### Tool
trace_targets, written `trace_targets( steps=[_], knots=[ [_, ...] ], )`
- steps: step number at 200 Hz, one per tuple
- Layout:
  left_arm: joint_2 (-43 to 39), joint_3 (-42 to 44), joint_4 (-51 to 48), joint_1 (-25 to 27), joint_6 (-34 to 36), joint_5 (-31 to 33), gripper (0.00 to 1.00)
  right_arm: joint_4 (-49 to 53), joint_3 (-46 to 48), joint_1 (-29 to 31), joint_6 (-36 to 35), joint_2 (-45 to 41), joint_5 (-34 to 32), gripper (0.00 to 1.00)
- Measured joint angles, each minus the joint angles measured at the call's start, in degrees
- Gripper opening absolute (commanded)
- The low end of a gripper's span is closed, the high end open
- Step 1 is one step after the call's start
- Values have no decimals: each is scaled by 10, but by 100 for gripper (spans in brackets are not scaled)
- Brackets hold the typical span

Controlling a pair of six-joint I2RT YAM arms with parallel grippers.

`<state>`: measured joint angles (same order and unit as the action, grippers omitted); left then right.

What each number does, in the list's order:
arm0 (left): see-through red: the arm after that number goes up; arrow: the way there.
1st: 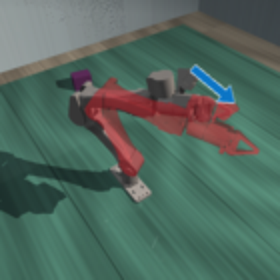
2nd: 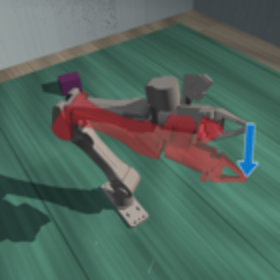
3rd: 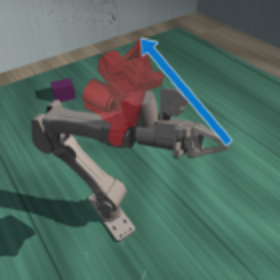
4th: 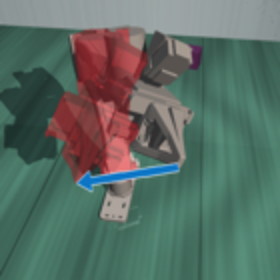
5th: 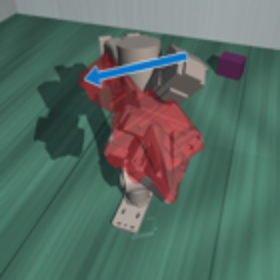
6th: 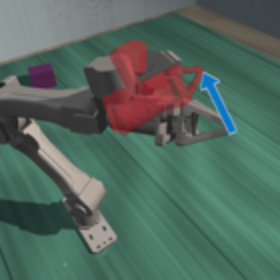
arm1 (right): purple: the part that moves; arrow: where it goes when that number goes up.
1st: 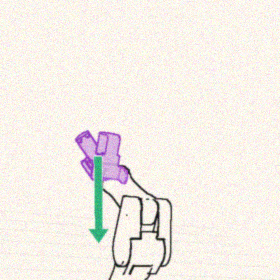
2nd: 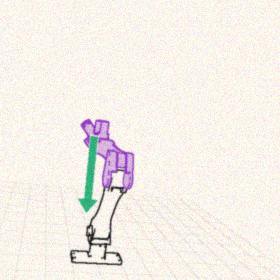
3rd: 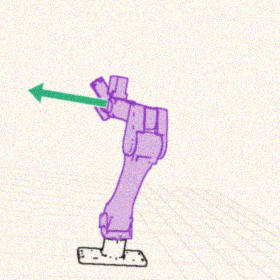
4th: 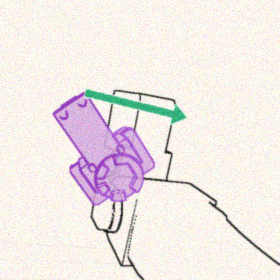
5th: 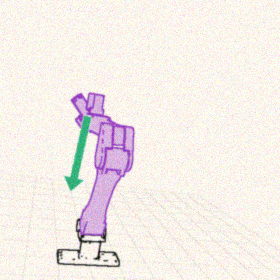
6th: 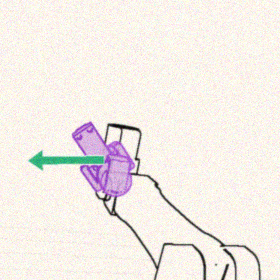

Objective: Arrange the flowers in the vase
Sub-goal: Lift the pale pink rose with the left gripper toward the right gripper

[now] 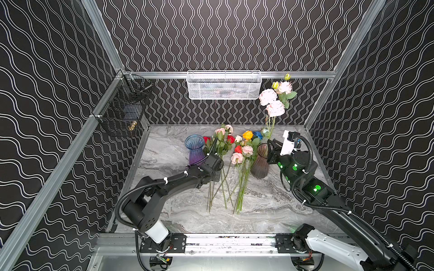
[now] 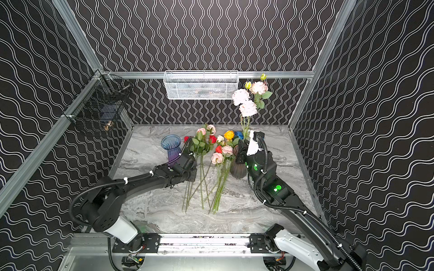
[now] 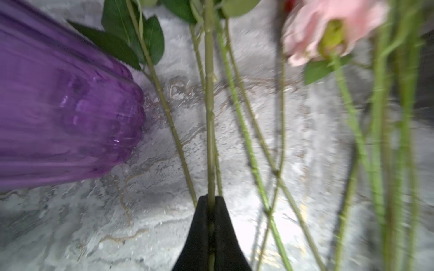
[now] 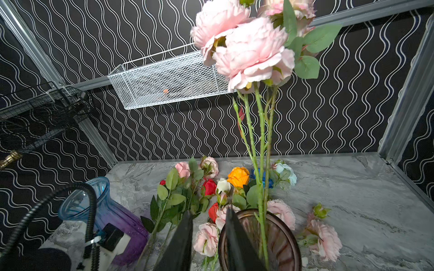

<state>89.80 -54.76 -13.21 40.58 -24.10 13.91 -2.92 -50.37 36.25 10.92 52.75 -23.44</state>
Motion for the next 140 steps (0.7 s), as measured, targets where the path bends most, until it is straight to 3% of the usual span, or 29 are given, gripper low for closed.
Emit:
trace_targets(
  steps=[21,54,88,140],
  knots=[
    [-43,-4,-11,9,-3,-3,0,2,0,0,1,-2,6,29],
    [-148,45,47,26,-1,-44,0,4,-5,0,7,-4,57,45],
    [-252,158,216,34,2,-130,0,4,-36,0,40,31,180,52],
    [-275,177,374,37,-13,-210,0,-14,-79,2,108,123,366,51]
  ],
)
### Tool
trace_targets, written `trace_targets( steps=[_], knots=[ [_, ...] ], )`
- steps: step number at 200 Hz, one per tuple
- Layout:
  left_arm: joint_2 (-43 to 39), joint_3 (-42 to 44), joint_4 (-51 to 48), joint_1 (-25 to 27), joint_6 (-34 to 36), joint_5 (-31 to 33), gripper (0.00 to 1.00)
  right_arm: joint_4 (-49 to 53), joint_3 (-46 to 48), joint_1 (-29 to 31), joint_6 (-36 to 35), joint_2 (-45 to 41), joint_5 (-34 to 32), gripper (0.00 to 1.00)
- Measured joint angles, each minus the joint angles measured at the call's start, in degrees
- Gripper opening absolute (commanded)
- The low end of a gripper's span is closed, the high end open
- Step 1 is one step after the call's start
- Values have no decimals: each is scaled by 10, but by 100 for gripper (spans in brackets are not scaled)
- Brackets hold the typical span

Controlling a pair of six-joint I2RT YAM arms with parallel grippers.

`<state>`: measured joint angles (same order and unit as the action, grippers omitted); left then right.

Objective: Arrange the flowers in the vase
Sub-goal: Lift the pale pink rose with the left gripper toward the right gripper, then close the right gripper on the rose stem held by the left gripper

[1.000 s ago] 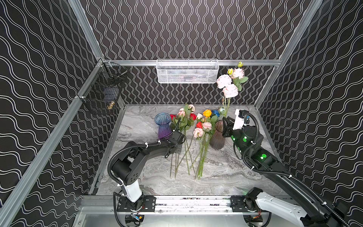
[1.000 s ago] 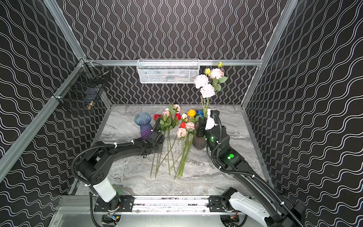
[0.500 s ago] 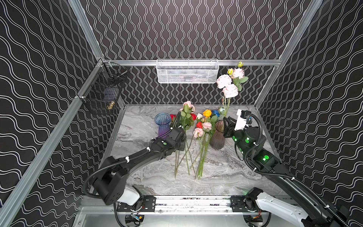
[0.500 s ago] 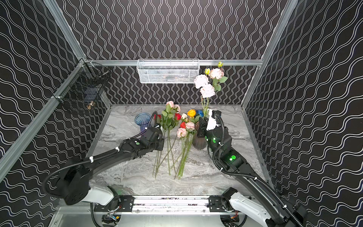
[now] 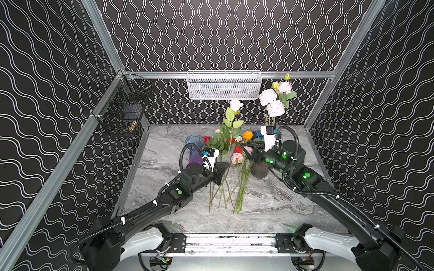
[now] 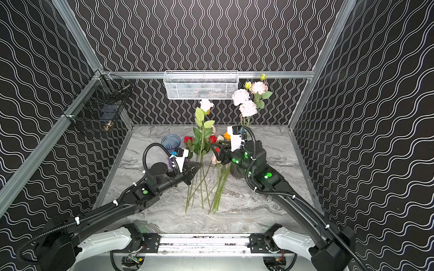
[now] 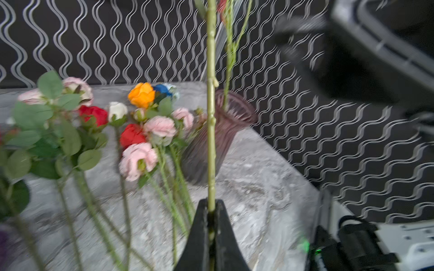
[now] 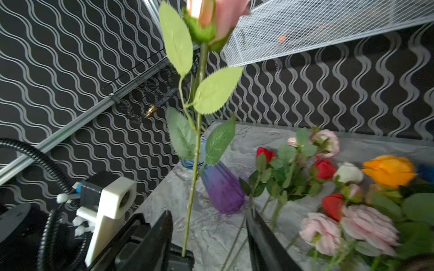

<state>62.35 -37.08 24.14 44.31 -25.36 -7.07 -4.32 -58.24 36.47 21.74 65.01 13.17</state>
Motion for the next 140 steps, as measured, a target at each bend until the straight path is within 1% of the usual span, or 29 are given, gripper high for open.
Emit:
trace_targets(
  steps=[21,60,79,93,108,125,132,140],
  knots=[
    [0,-1,21,0,-4,-12,0,-3,-7,8,16,28,38,51],
    [4,-4,31,0,-14,-24,0,-12,-26,17,23,62,68,46],
    [4,-9,33,1,-14,-28,0,-16,-26,22,30,73,73,34],
    [3,-9,31,1,-15,-28,0,-22,-26,30,31,77,77,19],
    [1,-8,31,1,-15,-28,0,-30,-28,37,33,81,75,7],
    [1,-8,31,1,-15,-25,0,-33,-30,40,33,86,72,0],
    [1,-8,31,1,-15,-25,0,-33,-30,41,33,86,68,0],
    [1,-7,32,1,-15,-25,8,-33,-30,43,32,86,66,0]
  ],
)
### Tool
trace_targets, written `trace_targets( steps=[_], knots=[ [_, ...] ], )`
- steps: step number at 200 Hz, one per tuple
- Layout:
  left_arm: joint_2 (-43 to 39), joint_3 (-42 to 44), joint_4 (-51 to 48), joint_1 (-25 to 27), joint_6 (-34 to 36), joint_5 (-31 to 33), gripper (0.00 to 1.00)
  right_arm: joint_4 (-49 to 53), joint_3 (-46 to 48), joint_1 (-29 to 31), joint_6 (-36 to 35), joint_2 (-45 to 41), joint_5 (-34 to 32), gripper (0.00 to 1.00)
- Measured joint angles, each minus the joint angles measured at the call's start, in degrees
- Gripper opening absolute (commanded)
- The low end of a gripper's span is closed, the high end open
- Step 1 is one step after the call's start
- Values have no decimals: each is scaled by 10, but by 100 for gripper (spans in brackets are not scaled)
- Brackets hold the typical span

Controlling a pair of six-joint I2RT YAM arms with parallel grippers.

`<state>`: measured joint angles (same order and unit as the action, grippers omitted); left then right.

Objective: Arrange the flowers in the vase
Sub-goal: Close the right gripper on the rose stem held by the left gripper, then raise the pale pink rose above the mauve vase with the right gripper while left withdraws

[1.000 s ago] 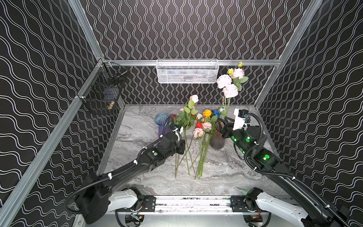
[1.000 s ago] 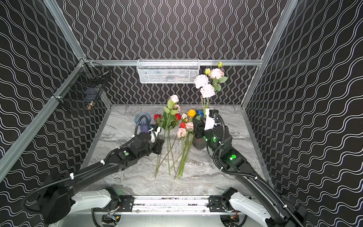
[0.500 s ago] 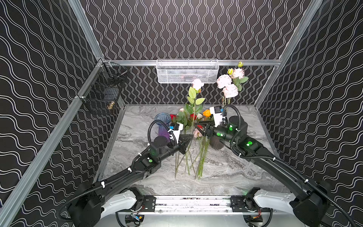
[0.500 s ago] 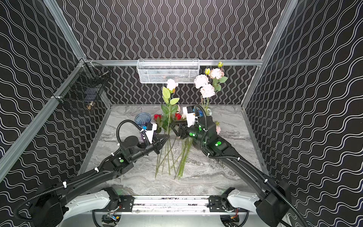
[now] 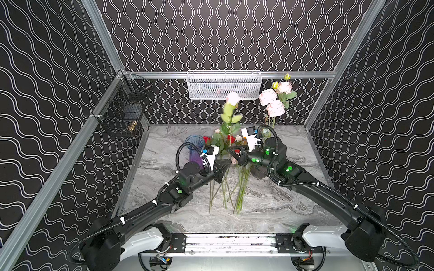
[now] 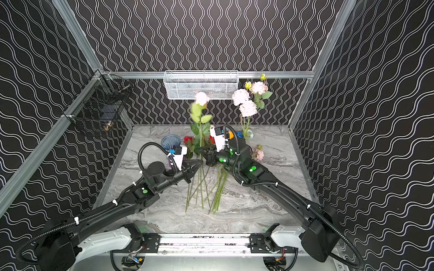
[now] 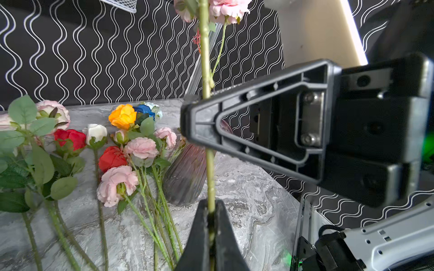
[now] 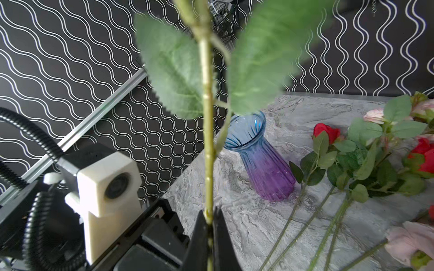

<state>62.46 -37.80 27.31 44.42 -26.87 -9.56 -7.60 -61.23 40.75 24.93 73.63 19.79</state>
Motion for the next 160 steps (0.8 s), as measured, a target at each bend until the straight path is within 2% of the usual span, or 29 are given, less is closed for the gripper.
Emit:
trace_targets(
  steps=[7,22,44,72,98,129,160],
  knots=[
    [0,0,0,0,0,0,17,0,0,2,-1,0,-3,0],
    [0,3,2,0,0,2,48,1,0,6,-1,-2,-11,0],
    [-5,11,-1,1,-2,8,64,8,-4,12,-12,-14,-27,0],
    [-36,35,-6,2,-15,56,72,44,-31,12,-47,-40,-92,0],
    [-72,61,-35,2,-40,136,73,85,-90,12,-97,-67,-183,0],
    [-89,80,-79,2,-62,202,73,94,-159,12,-181,-76,-318,0],
    [-86,80,-94,2,-73,225,73,83,-188,12,-280,-64,-465,0]
  ],
)
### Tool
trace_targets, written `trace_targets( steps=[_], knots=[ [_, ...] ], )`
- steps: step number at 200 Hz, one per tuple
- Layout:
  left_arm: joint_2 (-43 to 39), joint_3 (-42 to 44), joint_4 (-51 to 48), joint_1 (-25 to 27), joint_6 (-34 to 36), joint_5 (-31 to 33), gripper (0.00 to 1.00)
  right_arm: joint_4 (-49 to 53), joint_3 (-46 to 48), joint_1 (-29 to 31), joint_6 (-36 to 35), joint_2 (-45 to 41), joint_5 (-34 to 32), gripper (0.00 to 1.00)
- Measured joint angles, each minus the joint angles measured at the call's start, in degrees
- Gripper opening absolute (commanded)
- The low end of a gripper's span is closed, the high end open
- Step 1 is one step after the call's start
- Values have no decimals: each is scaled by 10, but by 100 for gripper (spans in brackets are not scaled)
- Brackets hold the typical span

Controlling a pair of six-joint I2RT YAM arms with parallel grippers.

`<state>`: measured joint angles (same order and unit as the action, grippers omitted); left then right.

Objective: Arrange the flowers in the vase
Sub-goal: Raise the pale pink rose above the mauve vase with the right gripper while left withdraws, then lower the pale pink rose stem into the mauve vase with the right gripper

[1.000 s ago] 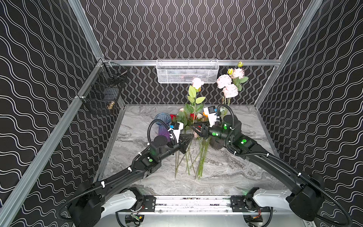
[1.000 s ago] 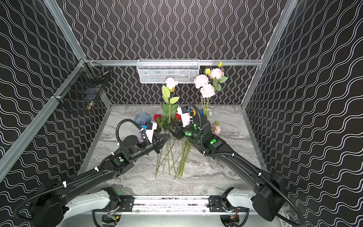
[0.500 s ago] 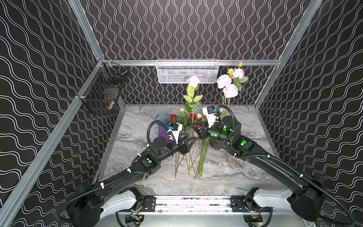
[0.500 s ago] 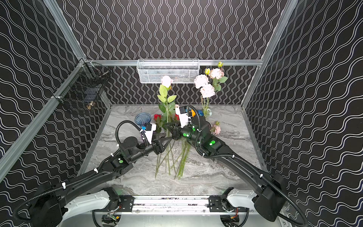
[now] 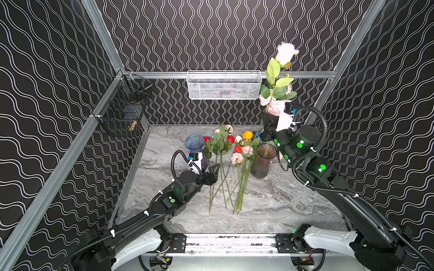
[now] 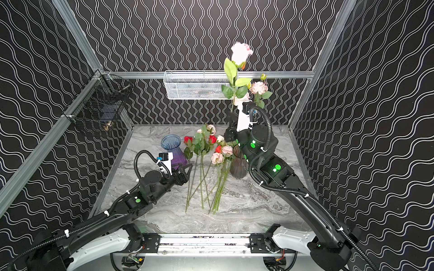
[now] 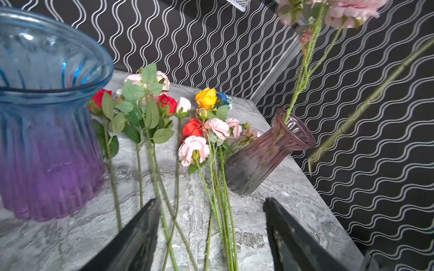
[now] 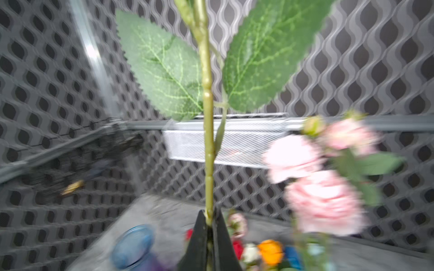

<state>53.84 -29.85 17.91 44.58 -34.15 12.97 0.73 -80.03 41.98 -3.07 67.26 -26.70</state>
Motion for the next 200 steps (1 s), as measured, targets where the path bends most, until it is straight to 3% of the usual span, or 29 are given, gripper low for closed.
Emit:
trace_targets(
  steps=[30,68,110,162,200],
  knots=[
    [14,-7,-8,0,0,3,73,-38,0,-3,-94,18,-108,0],
    [35,-16,-9,0,-2,1,72,-73,-5,-28,-144,29,-158,0],
    [45,-21,-8,0,-2,-2,73,-78,5,-63,-138,32,-156,0],
    [68,-20,-7,0,-2,-2,73,-60,92,-79,-78,39,-141,0],
    [84,-20,-2,0,-4,-9,72,-24,129,-80,-29,56,-130,18]
  ],
)
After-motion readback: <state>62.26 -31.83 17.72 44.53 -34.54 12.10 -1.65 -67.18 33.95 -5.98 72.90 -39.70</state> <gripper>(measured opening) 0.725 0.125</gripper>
